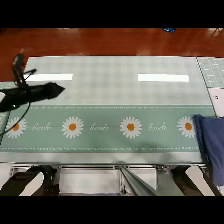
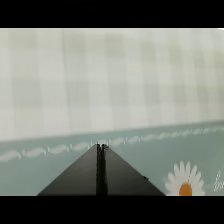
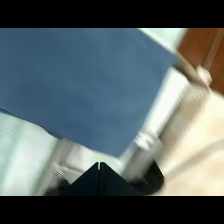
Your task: Fold the shirts.
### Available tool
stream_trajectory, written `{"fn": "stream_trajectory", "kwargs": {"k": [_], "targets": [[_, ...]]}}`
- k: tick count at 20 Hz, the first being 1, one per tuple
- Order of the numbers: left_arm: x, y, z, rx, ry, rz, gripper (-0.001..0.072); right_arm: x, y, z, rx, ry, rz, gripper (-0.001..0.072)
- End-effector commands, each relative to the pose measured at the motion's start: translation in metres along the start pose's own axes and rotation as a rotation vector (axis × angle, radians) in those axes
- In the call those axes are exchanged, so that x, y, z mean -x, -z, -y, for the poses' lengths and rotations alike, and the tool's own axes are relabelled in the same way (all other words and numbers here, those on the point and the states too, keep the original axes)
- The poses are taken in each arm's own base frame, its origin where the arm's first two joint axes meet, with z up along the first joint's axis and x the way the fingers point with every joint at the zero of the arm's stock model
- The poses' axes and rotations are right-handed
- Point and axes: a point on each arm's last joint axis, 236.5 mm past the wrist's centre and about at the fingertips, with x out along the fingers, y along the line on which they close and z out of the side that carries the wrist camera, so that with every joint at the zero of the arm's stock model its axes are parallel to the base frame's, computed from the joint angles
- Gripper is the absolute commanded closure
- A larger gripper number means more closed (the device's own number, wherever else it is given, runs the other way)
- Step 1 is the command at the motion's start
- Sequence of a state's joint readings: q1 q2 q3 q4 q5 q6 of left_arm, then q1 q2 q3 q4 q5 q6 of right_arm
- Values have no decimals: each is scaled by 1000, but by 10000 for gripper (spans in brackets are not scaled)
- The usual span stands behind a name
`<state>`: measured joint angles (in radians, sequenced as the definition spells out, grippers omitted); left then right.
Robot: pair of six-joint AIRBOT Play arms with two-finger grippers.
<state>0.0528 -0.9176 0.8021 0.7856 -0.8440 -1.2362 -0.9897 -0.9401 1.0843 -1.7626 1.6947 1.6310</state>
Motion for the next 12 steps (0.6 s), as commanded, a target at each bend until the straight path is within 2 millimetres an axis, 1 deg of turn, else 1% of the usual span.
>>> {"fn": "stream_trajectory", "kwargs": {"k": [1, 2, 3, 4, 5, 6, 7, 8, 9, 11, 12], "targets": [[27, -72, 19, -65, 15, 118, 689, 54, -66, -117, 205, -373, 264, 686], [38, -96, 34, -103, 29, 160, 690, 82, -73, -167, 288, -505, 336, 686], [49, -118, 48, -149, 35, 191, 690, 114, -69, -222, 389, -643, 397, 686], [58, -135, 56, -173, 24, 203, 690, 141, -53, -269, 497, -745, 438, 686], [65, -144, 62, -198, 6, 200, 690, 159, -27, -310, 617, -803, 466, 686], [69, -146, 65, -221, -11, 182, 690, 165, -1, -338, 719, -812, 485, 686], [68, -140, 67, -240, -20, 152, 690, 163, 27, -362, 828, -788, 496, 686], [62, -124, 66, -253, -23, 92, 690, 156, 49, -378, 915, -740, 508, 686], [53, -104, 61, -262, -34, 22, 689, 144, 67, -391, 976, -673, 529, 686], [24, -62, 41, -257, -65, -96, 689, 115, 89, -409, 1041, -559, 578, 686], [6, -41, 28, -233, -76, -130, 689, 95, 98, -417, 1062, -523, 575, 686]]}}
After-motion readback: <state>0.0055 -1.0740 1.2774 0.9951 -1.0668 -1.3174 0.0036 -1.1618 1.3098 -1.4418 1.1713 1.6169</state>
